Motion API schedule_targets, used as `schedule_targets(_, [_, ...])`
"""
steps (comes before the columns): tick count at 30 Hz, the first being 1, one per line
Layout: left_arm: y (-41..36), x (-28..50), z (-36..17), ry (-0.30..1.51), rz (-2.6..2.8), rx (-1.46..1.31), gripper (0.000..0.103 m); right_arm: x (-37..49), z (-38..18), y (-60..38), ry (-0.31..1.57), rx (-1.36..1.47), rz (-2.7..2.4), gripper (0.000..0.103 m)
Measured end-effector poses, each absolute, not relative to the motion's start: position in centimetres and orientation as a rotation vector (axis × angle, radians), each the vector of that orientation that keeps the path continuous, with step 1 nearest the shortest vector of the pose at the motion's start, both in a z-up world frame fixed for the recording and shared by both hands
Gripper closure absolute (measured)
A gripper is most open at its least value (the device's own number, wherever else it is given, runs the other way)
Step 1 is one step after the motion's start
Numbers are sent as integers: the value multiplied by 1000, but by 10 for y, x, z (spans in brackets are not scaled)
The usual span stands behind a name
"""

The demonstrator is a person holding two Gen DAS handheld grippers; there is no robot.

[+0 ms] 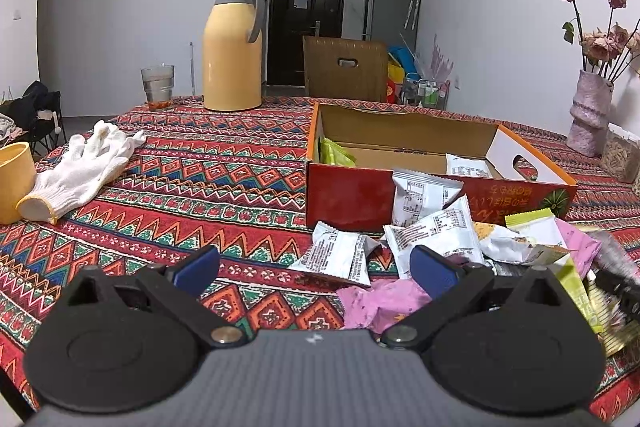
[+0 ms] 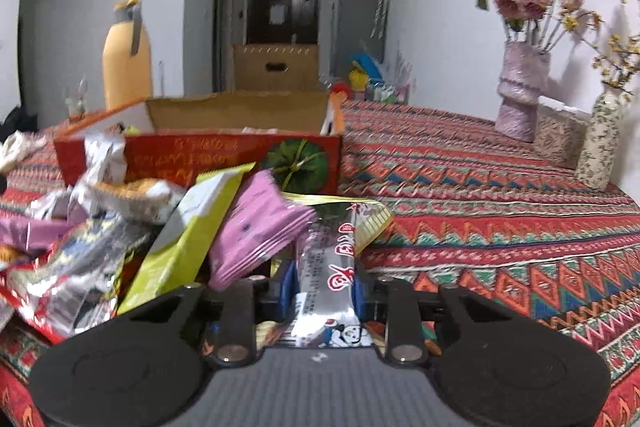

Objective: Organize snacks
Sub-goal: 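Grasp a silver wafer bar with the right gripper while the left gripper approaches a pink cake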

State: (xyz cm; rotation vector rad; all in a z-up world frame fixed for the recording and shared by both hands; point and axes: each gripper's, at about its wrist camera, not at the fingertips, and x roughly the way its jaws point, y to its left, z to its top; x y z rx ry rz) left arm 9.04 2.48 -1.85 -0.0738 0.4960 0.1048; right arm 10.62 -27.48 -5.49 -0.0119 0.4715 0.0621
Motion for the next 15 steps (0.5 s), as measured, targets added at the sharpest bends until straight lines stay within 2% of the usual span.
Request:
schedule_targets(5, [26, 91, -20, 507, 109, -81, 0, 101, -44, -286, 422, 16, 28, 80])
schedule_targets(15, [27, 93, -22, 537, 120, -91, 0, 95, -37, -297, 380, 59, 21, 80])
